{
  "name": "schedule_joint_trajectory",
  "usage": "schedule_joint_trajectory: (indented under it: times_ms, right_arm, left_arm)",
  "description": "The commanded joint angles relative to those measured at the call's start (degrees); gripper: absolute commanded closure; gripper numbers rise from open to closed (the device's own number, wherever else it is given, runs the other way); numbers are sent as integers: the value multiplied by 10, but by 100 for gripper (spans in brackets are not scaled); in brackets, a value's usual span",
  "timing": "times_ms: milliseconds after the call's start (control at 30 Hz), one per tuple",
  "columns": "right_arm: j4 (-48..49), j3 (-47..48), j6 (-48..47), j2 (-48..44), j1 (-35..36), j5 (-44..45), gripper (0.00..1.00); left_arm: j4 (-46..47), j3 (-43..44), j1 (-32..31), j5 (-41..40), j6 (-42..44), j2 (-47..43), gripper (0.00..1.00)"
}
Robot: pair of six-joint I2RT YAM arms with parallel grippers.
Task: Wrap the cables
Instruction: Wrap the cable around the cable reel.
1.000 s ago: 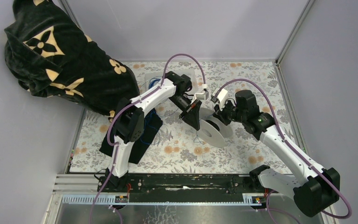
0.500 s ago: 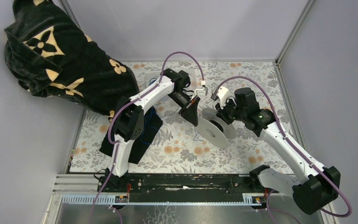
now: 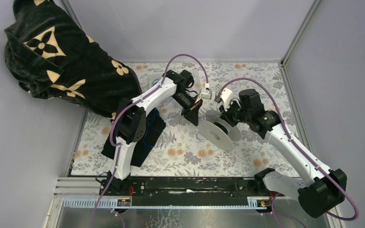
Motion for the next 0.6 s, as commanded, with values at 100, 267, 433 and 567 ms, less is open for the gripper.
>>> schedule_joint_trajectory:
  times_ms: [100,267,433,567]
  right_arm:
    - [-13,15,-2,21,3,-30,97]
    - [-2,12,14,26,3,-32,88]
    - [8,10,25,28,2,-43,78]
    - [10,13,32,30,3,-50,71]
  left_arm:
    - [39,-8,-5,-37,-21,-29,100]
    - [45,-11,-7,-40,-20,-33,100]
    - [46,-12,-9,-46,-15,-35,100]
    - [46,-14,-13,-53,-12,-35,100]
